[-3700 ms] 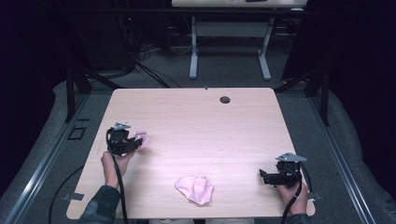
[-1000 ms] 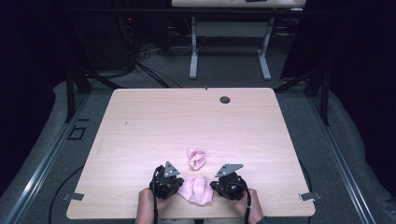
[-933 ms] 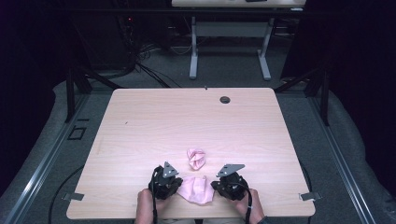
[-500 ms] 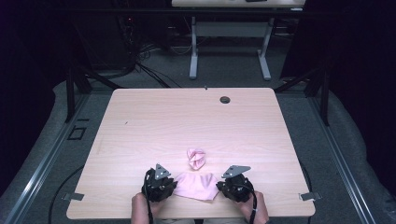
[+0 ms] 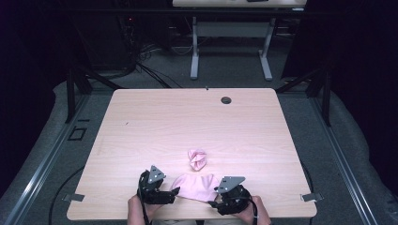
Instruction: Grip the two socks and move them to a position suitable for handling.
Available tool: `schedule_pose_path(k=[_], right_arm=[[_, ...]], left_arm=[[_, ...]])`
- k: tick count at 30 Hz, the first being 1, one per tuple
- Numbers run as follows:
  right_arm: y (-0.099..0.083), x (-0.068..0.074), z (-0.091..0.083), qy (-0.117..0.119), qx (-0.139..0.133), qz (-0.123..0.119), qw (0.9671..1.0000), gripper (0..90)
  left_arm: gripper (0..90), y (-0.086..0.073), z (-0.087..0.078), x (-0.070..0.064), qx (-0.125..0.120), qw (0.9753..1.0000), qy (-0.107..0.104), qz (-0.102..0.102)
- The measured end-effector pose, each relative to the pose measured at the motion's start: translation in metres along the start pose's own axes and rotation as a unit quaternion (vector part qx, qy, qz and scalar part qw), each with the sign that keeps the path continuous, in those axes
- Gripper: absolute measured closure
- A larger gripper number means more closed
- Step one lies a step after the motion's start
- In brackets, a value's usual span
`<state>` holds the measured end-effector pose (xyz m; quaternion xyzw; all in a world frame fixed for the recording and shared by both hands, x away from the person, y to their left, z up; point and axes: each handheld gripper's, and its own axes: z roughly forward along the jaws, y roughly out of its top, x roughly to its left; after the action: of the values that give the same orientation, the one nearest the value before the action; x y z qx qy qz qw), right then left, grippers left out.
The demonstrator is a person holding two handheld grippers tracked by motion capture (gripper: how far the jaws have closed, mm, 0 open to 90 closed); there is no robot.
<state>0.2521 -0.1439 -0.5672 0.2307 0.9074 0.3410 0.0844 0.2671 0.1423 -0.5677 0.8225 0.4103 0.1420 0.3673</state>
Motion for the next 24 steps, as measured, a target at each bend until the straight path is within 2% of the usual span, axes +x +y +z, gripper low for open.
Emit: schedule_pose_path(k=[4,5,7,13,14,17,18,20,21,24], right_arm=[[0.0,0.0,0.004,-0.002,0.009,-0.003,0.9999,66.1],[0.0,0.0,0.003,-0.011,0.014,-0.006,0.9998,70.6],[-0.001,-0.002,0.004,-0.007,0.009,0.003,0.9999,80.6],[0.001,-0.009,0.0,0.014,0.007,0.023,0.9996,85.7],[0.002,-0.009,-0.001,0.02,-0.001,0.032,0.9993,85.7],[0.008,-0.013,-0.007,0.032,-0.01,0.046,0.9984,85.7],[0.009,-0.014,-0.008,0.035,-0.011,0.049,0.9981,85.6],[0.013,-0.017,-0.012,0.037,-0.011,0.057,0.9976,85.4],[0.014,-0.019,-0.013,0.041,-0.012,0.061,0.9972,85.3],[0.018,-0.023,-0.017,0.049,-0.014,0.07,0.9962,85.1]], left_arm=[[16.2,-0.002,-0.001,-0.002,-0.01,0.9998,-0.006,0.015],[16.0,-0.002,-0.001,-0.003,-0.009,0.9997,-0.009,0.022],[16.5,-0.003,-0.001,-0.007,-0.015,0.9994,-0.011,0.029],[21.0,0.001,0.001,-0.019,-0.024,0.9974,-0.026,0.062],[22.7,0.002,0.002,-0.021,-0.028,0.997,-0.031,0.065],[27.0,0.007,0.007,-0.033,-0.026,0.994,-0.048,0.095],[29.0,0.009,0.009,-0.039,-0.024,0.9921,-0.051,0.112],[30.6,0.014,0.013,-0.047,-0.024,0.9895,-0.065,0.127],[32.5,0.017,0.014,-0.05,-0.024,0.9887,-0.068,0.131],[37.7,0.025,0.019,-0.062,-0.03,0.9844,-0.078,0.155]])
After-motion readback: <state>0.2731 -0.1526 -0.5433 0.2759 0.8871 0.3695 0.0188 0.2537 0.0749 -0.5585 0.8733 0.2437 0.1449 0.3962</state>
